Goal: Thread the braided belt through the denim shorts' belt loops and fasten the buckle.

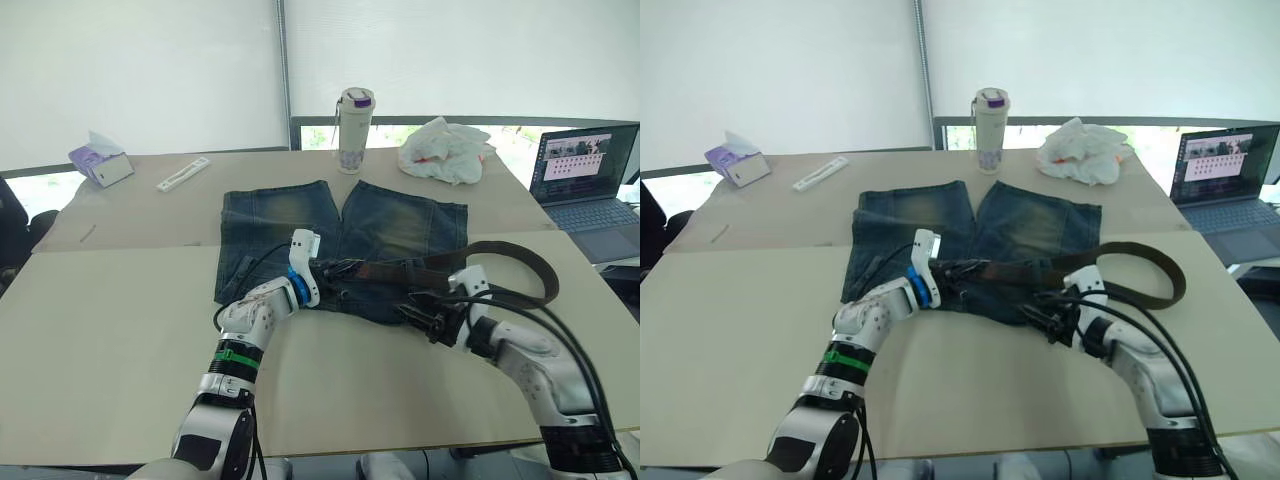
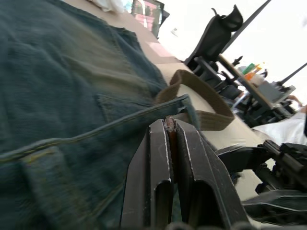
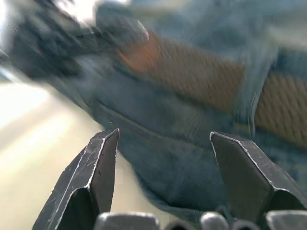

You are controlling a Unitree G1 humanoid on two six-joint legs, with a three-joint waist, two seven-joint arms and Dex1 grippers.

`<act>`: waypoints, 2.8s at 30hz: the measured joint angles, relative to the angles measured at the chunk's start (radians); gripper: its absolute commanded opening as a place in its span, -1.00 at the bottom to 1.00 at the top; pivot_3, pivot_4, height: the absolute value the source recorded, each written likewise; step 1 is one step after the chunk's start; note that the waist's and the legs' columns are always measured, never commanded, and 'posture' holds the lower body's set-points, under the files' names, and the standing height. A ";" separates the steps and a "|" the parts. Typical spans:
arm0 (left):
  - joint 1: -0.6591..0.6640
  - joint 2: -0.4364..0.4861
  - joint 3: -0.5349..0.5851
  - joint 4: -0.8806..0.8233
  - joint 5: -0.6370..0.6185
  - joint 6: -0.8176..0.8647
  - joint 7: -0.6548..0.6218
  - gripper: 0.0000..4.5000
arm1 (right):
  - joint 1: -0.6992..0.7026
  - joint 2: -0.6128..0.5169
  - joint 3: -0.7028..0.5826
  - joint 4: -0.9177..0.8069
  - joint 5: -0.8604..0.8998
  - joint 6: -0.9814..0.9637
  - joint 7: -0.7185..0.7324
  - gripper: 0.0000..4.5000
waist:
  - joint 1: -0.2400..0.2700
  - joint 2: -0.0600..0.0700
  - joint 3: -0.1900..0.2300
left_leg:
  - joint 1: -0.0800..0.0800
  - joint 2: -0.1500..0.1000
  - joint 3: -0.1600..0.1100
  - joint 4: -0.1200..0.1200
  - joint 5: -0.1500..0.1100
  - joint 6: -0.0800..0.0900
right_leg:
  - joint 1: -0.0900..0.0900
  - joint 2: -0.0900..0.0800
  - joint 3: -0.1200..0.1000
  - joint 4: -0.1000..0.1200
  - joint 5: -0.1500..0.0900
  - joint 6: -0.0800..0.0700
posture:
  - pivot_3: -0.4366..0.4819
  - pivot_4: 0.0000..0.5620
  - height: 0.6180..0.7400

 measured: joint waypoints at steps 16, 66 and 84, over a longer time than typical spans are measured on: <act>0.032 0.075 0.022 -0.038 -0.003 0.003 -0.021 -1.00 | 0.068 -0.175 -0.046 -0.068 -0.063 -0.056 0.056 0.50 | 0.015 -0.001 0.000 | 0.000 0.000 0.000 0.001 0.000 0.000 | 0.001 0.000 -0.001 0.000 -0.001 0.002 | -0.05 -0.47 1.00; 0.128 0.161 0.193 -0.352 -0.354 0.325 -0.026 -1.00 | 0.320 -0.272 -0.471 -0.136 0.152 0.208 0.142 0.89 | 0.021 -0.005 0.003 | 0.001 -0.013 -0.003 0.000 0.000 0.000 | 0.005 -0.013 -0.001 0.000 -0.003 0.007 | -0.05 -0.47 1.00; 0.164 0.054 0.143 -0.377 -0.426 0.368 0.053 -1.00 | 0.171 0.233 -0.275 -0.340 0.735 0.369 -0.203 0.89 | 0.017 -0.001 0.000 | 0.000 -0.012 -0.009 0.000 0.000 0.000 | 0.003 -0.016 0.000 0.000 -0.001 0.006 | -0.05 -0.47 1.00</act>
